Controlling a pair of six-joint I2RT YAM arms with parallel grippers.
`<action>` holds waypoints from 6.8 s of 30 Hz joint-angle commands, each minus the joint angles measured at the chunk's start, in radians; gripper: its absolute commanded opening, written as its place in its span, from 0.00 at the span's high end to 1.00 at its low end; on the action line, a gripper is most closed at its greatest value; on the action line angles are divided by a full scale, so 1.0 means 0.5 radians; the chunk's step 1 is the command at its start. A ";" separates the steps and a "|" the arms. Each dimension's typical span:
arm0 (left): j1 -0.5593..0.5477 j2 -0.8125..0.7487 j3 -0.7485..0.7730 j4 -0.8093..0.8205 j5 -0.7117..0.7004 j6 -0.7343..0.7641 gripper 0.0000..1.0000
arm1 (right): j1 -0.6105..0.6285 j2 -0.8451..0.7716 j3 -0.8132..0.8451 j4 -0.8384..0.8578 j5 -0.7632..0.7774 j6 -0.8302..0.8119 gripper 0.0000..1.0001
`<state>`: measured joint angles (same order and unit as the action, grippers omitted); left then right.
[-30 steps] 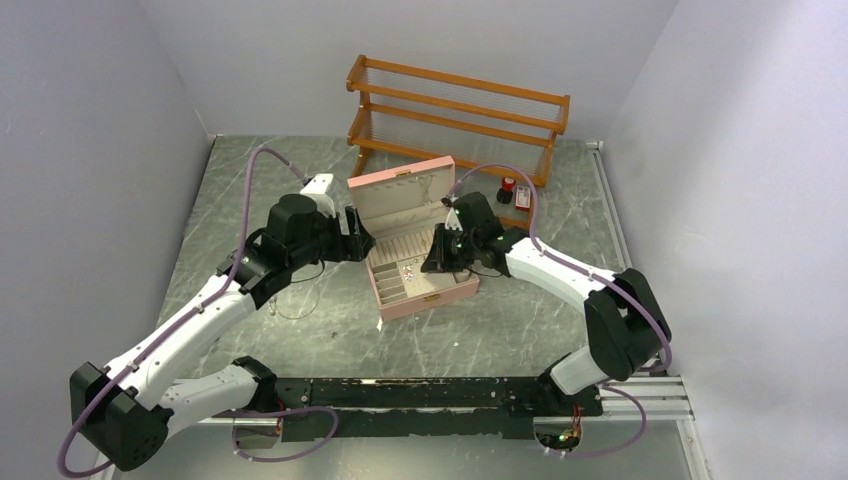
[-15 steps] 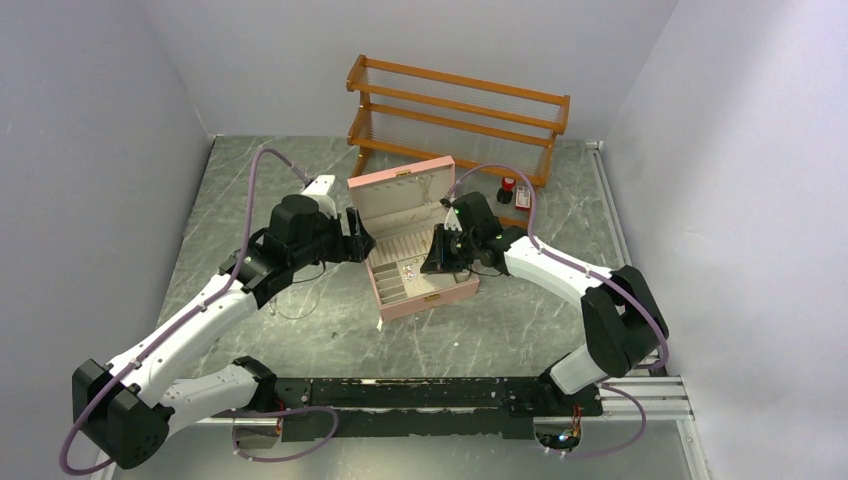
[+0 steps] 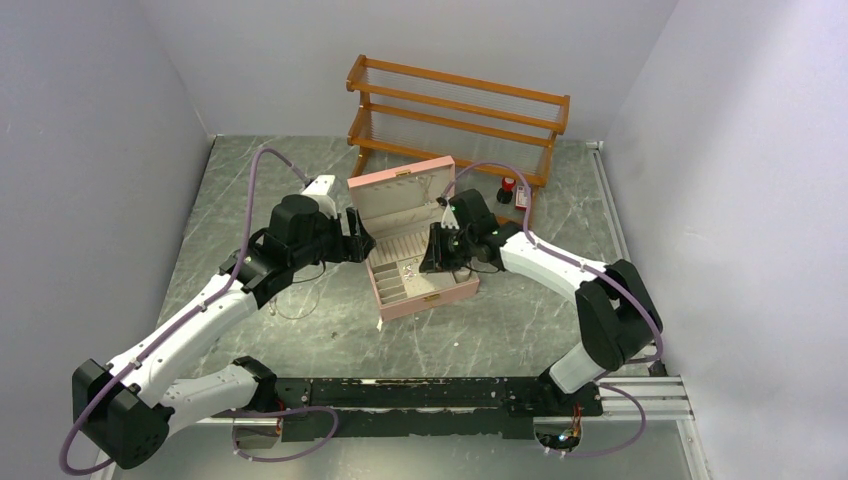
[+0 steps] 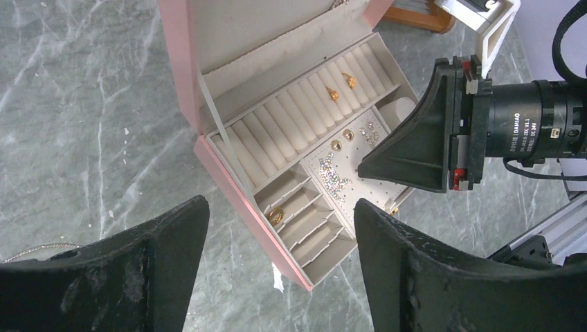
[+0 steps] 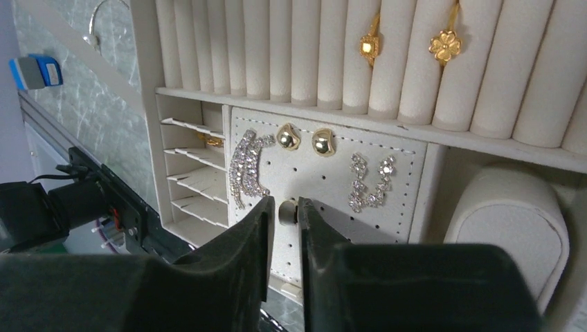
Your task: Organize the mixed jewelry
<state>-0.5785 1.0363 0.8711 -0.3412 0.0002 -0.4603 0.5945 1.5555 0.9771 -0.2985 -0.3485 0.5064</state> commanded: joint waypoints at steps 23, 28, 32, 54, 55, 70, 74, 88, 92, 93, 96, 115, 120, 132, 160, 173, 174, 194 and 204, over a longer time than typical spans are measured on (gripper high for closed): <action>0.013 -0.109 -0.068 -0.749 -0.199 -0.433 0.17 | -0.017 -0.544 -0.195 0.255 0.211 0.167 0.55; 0.013 -0.229 -0.188 -1.031 -0.233 -0.576 0.22 | -0.011 -0.695 -0.379 0.435 0.198 0.305 0.55; 0.011 -0.296 -0.324 -1.042 -0.211 -0.623 0.32 | -0.008 -0.769 -0.498 0.566 0.160 0.402 0.55; -0.269 -0.031 -0.750 -0.555 -0.366 -1.026 0.52 | 0.019 -1.042 -0.747 0.633 0.169 0.515 0.55; -0.268 -0.004 -0.754 -0.540 -0.362 -1.022 0.52 | 0.019 -1.045 -0.748 0.638 0.169 0.513 0.55; -0.270 0.222 -0.708 -0.353 -0.207 -0.816 0.70 | 0.019 -1.017 -0.768 0.644 0.169 0.517 0.55; -0.268 0.263 -0.677 -0.284 -0.099 -0.710 0.71 | 0.017 -1.004 -0.767 0.642 0.167 0.521 0.55; -0.269 0.326 -0.637 -0.423 -0.187 -0.673 0.66 | 0.018 -1.003 -0.791 0.647 0.171 0.533 0.55; -0.269 0.335 -0.641 -0.417 -0.174 -0.667 0.70 | 0.019 -0.997 -0.796 0.655 0.162 0.536 0.55; -0.267 0.331 -0.641 -0.419 -0.177 -0.666 0.70 | 0.018 -0.999 -0.795 0.655 0.161 0.539 0.55; -0.267 0.327 -0.638 -0.408 -0.173 -0.644 0.72 | 0.019 -1.003 -0.798 0.654 0.162 0.538 0.55; -0.272 0.399 -0.613 -0.430 -0.181 -0.586 0.73 | 0.018 -1.025 -0.810 0.648 0.149 0.544 0.55; -0.272 0.356 -0.619 -0.339 -0.060 -0.552 0.76 | 0.020 -1.022 -0.812 0.655 0.142 0.549 0.55; -0.271 0.277 -0.718 -0.135 0.098 -0.580 0.81 | 0.021 -1.040 -0.820 0.649 0.141 0.550 0.55; -0.273 0.248 -0.829 0.007 0.070 -0.542 0.91 | 0.020 -1.032 -0.814 0.657 0.133 0.551 0.55; -0.271 0.195 -0.910 -0.075 -0.067 -0.608 0.84 | 0.022 -1.028 -0.828 0.669 0.133 0.563 0.55; -0.272 0.191 -0.920 -0.078 -0.065 -0.611 0.84 | 0.022 -1.026 -0.830 0.676 0.130 0.565 0.55; -0.273 -0.096 -0.928 -0.169 -0.202 -0.684 0.79 | 0.026 -1.021 -0.839 0.710 0.096 0.589 0.55; -0.272 -0.058 -0.692 -0.370 -0.221 -0.613 0.65 | 0.033 -1.022 -0.850 0.722 0.105 0.602 0.55</action>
<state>-0.7090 0.9977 0.4656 -0.4824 -0.0925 -0.7921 0.6056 1.0515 0.5644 0.0364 -0.2939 0.8028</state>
